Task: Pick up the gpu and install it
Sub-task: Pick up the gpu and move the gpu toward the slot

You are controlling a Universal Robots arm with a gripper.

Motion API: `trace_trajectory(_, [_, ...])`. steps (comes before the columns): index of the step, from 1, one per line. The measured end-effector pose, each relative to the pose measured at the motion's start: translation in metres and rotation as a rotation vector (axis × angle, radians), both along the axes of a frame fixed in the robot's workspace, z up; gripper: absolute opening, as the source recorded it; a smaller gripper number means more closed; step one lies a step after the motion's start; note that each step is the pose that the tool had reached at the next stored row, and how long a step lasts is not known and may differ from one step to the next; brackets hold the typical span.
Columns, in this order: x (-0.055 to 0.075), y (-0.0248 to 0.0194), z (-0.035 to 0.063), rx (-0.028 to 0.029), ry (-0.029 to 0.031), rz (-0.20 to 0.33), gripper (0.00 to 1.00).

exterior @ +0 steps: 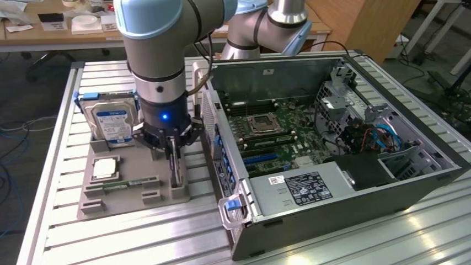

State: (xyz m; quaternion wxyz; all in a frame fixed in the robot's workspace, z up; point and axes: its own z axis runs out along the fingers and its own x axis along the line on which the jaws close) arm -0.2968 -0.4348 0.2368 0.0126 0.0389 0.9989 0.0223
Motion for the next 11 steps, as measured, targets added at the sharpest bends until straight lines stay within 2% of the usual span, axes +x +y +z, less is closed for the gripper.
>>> trace_trajectory(11, [0.000, 0.0000, 0.0255, 0.0000, 0.0000, 0.000, 0.27])
